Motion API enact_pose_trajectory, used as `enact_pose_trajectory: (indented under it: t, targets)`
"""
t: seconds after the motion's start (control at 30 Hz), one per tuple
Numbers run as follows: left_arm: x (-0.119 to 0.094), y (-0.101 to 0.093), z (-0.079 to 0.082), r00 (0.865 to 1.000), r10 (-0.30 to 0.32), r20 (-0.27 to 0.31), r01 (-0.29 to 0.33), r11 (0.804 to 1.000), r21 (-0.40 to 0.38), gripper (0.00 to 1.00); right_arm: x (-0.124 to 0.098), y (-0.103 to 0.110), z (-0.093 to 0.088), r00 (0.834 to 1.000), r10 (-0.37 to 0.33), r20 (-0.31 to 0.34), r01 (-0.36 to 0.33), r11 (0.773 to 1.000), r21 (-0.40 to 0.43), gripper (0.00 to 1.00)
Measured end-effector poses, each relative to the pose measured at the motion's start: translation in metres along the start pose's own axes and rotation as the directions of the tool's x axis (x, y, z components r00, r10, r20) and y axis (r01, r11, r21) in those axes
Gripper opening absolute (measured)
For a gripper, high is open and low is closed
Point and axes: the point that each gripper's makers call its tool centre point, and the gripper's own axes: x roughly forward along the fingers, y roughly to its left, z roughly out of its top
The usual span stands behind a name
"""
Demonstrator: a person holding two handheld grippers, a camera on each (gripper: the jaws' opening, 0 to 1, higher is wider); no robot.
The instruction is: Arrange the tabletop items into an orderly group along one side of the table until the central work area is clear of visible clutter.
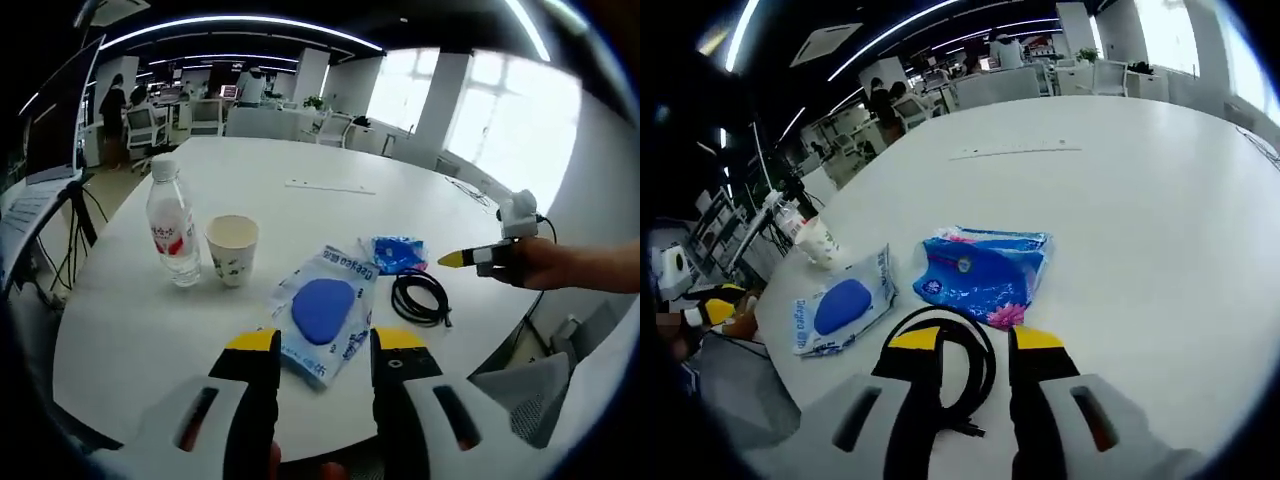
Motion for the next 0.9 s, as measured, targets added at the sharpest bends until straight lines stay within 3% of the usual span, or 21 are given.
enact_pose_trajectory:
  t: [0.4, 0.9]
  targets:
    - [0.007, 0.0, -0.007, 1.0, -0.011, -0.022, 0.011, 1.0, 0.003, 0.34, -0.011, 0.019, -0.013, 1.0, 0.015, 0.021, -0.016, 0.999, 0.037, 0.26]
    - [0.024, -0.007, -0.013, 0.998, -0.049, -0.047, 0.049, 0.999, 0.01, 0.34, -0.017, 0.051, -0.033, 0.997, 0.073, -0.016, -0.073, 0.997, 0.007, 0.28]
